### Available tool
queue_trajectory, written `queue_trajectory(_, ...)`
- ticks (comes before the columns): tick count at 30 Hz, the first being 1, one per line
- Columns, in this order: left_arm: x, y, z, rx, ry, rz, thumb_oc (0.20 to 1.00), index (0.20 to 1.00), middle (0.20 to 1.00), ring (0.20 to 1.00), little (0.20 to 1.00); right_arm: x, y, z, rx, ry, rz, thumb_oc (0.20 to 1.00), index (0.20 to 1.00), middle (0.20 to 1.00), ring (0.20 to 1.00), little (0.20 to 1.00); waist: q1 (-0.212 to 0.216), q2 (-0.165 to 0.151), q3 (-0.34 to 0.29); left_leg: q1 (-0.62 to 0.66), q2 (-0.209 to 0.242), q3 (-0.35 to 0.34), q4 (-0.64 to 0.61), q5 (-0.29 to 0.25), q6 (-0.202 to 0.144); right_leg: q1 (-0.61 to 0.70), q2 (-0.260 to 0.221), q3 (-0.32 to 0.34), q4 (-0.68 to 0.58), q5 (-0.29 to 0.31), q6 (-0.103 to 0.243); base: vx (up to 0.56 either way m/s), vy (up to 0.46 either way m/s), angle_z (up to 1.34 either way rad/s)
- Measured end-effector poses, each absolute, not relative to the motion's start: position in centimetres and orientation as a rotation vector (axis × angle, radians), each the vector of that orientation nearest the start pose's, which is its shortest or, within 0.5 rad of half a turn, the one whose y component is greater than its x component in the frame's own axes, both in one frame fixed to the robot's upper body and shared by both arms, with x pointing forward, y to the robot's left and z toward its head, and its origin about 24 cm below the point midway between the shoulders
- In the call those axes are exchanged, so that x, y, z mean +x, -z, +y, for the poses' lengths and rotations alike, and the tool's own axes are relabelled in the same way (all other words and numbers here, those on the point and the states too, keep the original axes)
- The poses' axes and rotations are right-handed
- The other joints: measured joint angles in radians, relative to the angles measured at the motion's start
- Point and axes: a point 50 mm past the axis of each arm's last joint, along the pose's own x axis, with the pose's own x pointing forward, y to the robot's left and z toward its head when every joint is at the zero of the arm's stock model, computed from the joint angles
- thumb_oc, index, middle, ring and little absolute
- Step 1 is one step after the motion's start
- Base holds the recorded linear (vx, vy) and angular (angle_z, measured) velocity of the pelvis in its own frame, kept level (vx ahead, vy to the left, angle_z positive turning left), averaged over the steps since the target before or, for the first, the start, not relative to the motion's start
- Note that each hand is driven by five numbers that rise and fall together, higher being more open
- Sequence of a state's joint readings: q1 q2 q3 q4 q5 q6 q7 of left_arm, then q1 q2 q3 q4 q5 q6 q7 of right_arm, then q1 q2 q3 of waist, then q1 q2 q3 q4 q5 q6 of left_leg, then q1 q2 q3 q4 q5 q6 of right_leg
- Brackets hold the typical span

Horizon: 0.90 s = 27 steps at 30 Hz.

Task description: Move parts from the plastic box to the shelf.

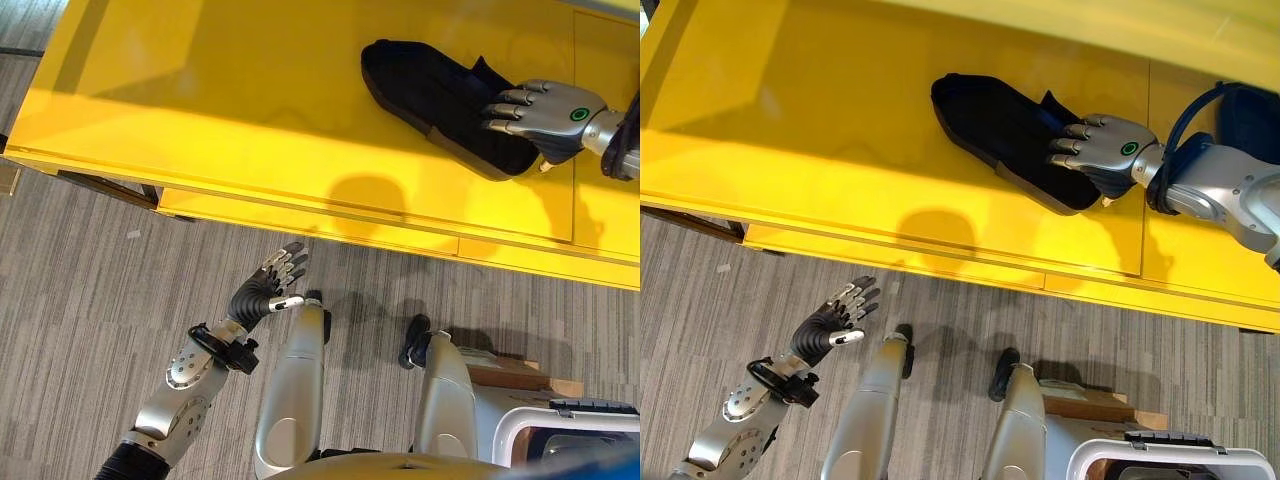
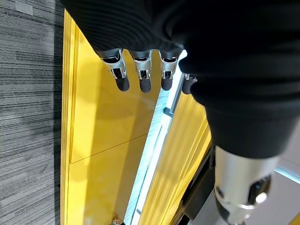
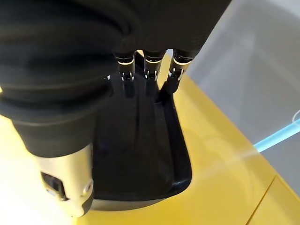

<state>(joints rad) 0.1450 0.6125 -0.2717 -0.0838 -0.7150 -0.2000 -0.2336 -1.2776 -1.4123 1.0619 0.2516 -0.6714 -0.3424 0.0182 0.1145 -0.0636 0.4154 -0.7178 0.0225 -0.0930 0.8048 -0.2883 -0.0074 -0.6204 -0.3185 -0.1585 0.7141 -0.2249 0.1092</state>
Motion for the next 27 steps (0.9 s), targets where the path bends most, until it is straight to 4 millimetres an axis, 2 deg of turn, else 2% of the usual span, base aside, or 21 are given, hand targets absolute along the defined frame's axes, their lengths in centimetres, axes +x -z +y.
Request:
queue_trajectory(1, 21.2, -4.7, 19.3, -0.159, 0.433, 0.024, 1.0, 1.0, 1.0, 1.0, 1.0, 32.3, -28.6, -24.6, -2.325, -0.327, -0.434, 1.0, 1.0, 1.0, 1.0, 1.0, 0.008, 0.001, -0.001, 0.002, -0.001, 0.002, 0.007, 0.008, -0.01, 0.002, 0.001, 0.002, 0.004, 0.0, 0.002, -0.09, 0.019, -0.01)
queue_trajectory(7, 21.3, -4.7, 19.3, -0.16, 0.434, 0.021, 1.0, 1.0, 1.0, 1.0, 1.0, 32.1, -28.2, -24.6, -2.33, -0.348, -0.416, 1.0, 1.0, 1.0, 1.0, 1.0, 0.001, 0.001, -0.001, 0.0, 0.0, 0.0, 0.008, 0.005, -0.011, -0.001, 0.004, 0.002, 0.006, -0.003, 0.004, -0.02, 0.003, 0.0)
queue_trajectory(16, 21.2, -4.7, 19.3, -0.157, 0.436, 0.027, 1.0, 1.0, 1.0, 1.0, 1.0, 32.4, -27.3, -24.9, -2.311, -0.367, -0.389, 1.0, 1.0, 1.0, 1.0, 1.0, 0.01, 0.0, 0.001, -0.027, -0.003, -0.013, 0.022, -0.004, -0.001, -0.014, 0.001, -0.006, 0.014, -0.007, -0.001, 0.01, -0.001, 0.02)
queue_trajectory(27, 20.9, -4.5, 19.8, -0.156, 0.415, 0.035, 1.0, 1.0, 1.0, 1.0, 1.0, 33.1, -26.6, -23.9, -2.281, -0.389, -0.406, 1.0, 1.0, 1.0, 1.0, 1.0, 0.016, 0.0, 0.011, -0.038, -0.005, -0.023, 0.037, -0.003, -0.008, -0.017, 0.0, -0.014, 0.021, -0.01, 0.006, 0.01, 0.0, 0.01)
